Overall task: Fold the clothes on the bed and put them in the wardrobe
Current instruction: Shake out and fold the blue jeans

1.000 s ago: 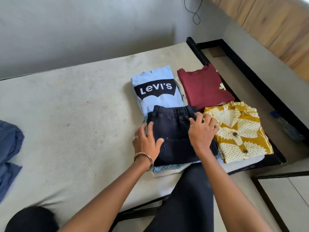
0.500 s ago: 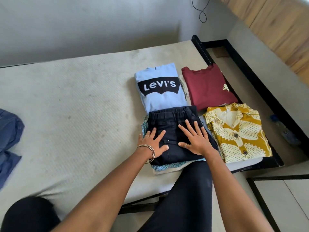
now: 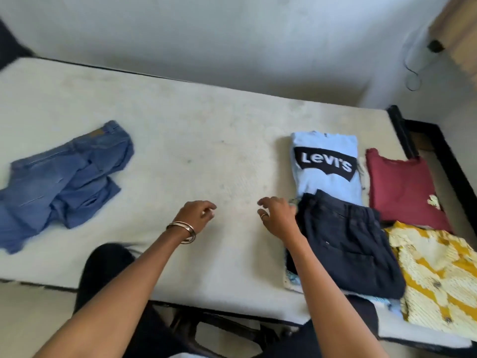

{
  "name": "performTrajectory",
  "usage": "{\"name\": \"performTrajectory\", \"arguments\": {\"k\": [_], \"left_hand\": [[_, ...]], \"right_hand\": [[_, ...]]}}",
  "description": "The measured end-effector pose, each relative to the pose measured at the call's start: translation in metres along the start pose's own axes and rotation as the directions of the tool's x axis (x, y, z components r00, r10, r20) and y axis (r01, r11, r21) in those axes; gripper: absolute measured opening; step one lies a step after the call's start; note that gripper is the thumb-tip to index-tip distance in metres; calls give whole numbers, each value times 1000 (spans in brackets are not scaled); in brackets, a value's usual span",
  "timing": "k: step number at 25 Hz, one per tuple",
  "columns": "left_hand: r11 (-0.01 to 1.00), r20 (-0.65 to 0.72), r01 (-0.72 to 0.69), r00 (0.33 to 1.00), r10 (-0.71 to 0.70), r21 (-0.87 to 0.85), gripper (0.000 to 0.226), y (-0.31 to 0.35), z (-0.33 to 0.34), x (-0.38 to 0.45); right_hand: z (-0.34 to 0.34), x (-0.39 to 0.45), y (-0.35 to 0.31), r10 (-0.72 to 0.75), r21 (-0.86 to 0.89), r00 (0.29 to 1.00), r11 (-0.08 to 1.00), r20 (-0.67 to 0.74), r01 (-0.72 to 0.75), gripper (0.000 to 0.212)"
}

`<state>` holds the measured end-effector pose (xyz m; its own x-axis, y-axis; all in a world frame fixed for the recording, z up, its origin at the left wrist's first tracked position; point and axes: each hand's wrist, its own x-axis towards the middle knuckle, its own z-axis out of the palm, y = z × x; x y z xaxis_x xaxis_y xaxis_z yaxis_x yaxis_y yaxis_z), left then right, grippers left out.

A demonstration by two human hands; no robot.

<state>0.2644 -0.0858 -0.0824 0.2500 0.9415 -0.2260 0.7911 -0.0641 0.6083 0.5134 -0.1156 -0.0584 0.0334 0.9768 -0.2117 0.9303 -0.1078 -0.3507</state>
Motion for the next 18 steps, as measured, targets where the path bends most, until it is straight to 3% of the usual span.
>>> {"name": "performTrajectory", "arguments": {"k": [2, 3, 5, 8, 10, 14, 16, 18], "left_hand": [[970, -126, 231, 967, -221, 72, 20, -61, -40, -17], [930, -212, 356, 919, -331, 90, 20, -93, -59, -28], [837, -371, 544, 790, -488, 59, 24, -151, -91, -49], [684, -471, 729, 610, -637, 20, 47, -218, -123, -69], [610, -502, 792, 525, -687, -6, 75, -249, -138, -71], [534, -440, 846, 474, -763, -14, 116, -289, -166, -50], [503, -395, 837, 397, -829, -215, 118, -300, -185, -35], [453, -381, 763, 291, -877, -461, 92, -307, -194, -27]], "right_hand": [[23, 20, -52, -145, 69, 985, 988, 92, 139, 28], [39, 29, -79, -212, 112, 967, 974, 143, 197, 28], [65, 43, -129, -328, 177, 923, 939, 203, 295, 28], [102, 58, -192, -456, 251, 862, 881, 220, 402, 35], [122, 61, -224, -526, 297, 814, 840, 245, 453, 39], [142, 64, -248, -564, 393, 789, 801, 244, 451, 35], [144, 67, -247, -516, 415, 819, 822, 250, 391, 28], [140, 69, -242, -448, 437, 857, 844, 256, 311, 24]]}}
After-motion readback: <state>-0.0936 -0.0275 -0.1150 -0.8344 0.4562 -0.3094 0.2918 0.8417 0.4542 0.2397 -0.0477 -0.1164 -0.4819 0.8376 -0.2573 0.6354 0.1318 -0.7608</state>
